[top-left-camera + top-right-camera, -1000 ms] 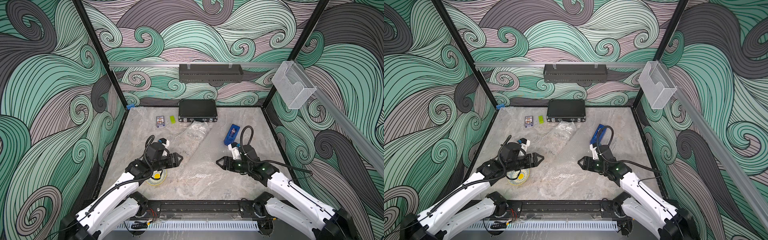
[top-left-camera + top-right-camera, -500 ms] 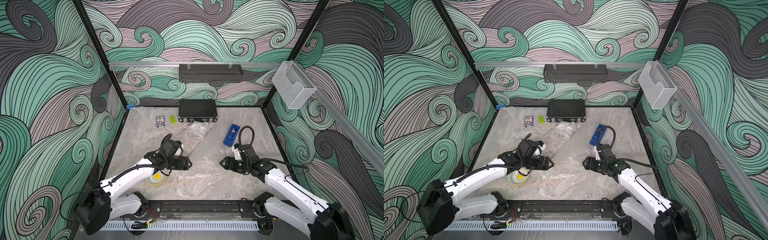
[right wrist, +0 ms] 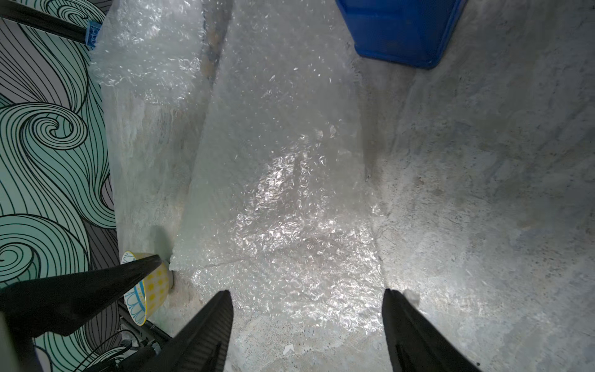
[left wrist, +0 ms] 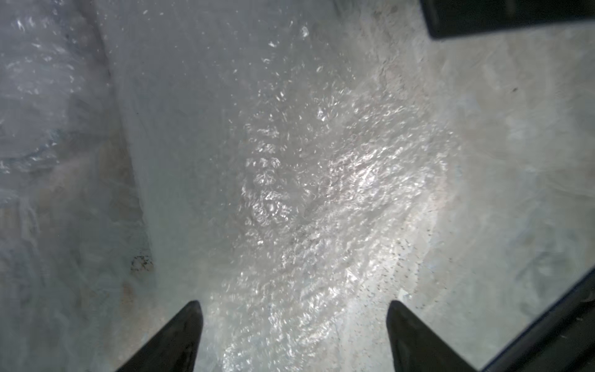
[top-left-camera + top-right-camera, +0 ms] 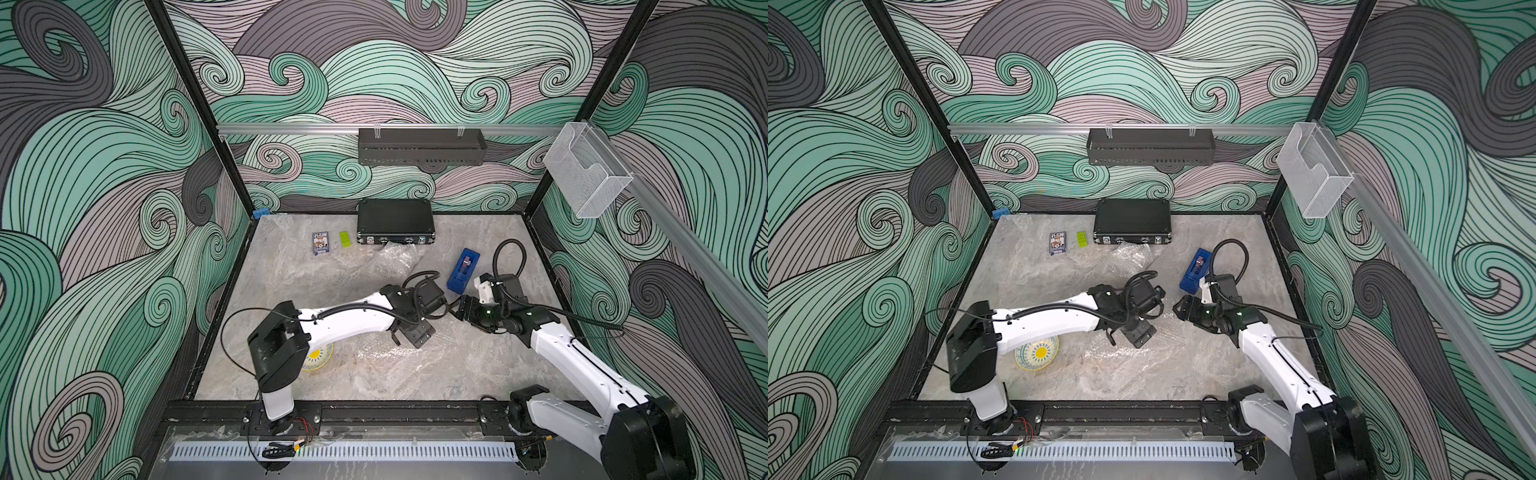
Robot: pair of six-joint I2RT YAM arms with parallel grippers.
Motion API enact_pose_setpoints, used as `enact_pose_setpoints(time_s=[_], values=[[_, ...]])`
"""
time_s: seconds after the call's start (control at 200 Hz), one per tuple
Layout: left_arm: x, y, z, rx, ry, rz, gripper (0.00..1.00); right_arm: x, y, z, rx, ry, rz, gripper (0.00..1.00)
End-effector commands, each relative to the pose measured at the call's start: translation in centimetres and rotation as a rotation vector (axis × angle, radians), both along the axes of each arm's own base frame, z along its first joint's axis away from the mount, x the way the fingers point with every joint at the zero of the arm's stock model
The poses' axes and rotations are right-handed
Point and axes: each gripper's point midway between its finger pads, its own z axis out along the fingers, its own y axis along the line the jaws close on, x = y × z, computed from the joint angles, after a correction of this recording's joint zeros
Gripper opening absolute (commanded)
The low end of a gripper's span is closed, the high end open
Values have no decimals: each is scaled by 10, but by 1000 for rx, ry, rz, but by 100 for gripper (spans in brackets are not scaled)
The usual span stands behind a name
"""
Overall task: Wrap bowls in bubble wrap
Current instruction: Adjust the bubble wrap at the center of the board.
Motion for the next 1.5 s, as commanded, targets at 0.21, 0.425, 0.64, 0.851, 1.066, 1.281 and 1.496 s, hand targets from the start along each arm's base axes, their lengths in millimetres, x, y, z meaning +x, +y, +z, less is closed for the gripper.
enact_pose_setpoints(time_s=[0.21,0.425,0.64,0.851,1.066,1.281,1.496], values=[[37,18,-17,433,-275,-145,89,-4,-1,2,30,2,13,77],[61,8,-20,424,-373,-137,70,-6,-1,3,41,-4,15,77],[71,11,14,290,-427,-15,0,-8,-3,2,33,-9,12,77],[64,43,57,-114,-264,258,0,-7,-4,4,31,-22,9,77],[56,102,83,-708,23,625,0,-10,-2,3,44,-24,25,75],[35,133,35,-1026,240,947,0,-20,20,-7,54,4,109,73],[19,130,16,-1153,387,1059,0,-51,57,-22,-24,44,212,74]])
